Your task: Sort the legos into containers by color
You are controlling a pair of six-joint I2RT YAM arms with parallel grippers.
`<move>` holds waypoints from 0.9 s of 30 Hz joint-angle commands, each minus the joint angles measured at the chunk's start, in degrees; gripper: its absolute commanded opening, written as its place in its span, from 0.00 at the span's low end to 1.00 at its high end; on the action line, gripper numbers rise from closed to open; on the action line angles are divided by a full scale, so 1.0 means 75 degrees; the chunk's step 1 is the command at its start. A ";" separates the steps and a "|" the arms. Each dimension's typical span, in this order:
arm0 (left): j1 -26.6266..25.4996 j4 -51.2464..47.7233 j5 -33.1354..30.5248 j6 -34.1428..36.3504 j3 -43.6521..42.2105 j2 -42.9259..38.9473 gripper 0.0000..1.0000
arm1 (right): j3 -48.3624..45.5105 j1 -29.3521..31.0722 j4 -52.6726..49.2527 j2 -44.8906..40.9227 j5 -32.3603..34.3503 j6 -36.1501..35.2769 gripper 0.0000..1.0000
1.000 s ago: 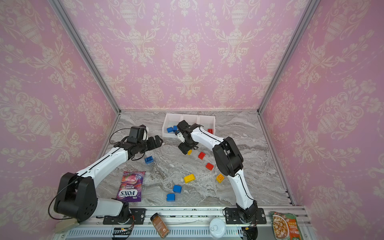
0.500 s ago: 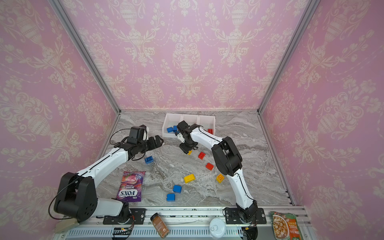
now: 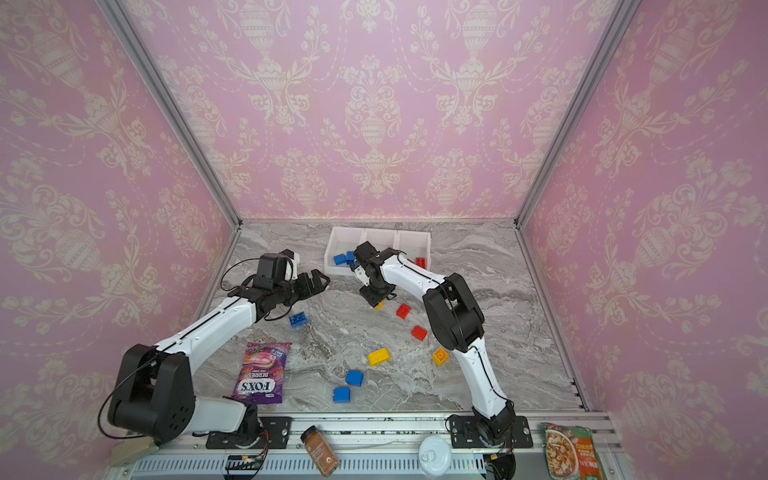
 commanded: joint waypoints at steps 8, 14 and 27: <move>0.0052 -0.0043 0.0105 -0.0099 0.0004 0.0054 0.99 | 0.0057 0.0087 -0.0190 0.0057 0.0161 -0.0043 0.41; 0.0053 -0.0060 0.0090 -0.0087 0.0040 0.0075 0.99 | 0.0136 0.0083 -0.0218 -0.0001 0.0172 -0.0039 0.39; 0.0074 -0.0054 0.0116 -0.0058 0.0086 0.0115 0.99 | 0.0335 0.0089 -0.0358 -0.0410 0.0078 0.0111 0.37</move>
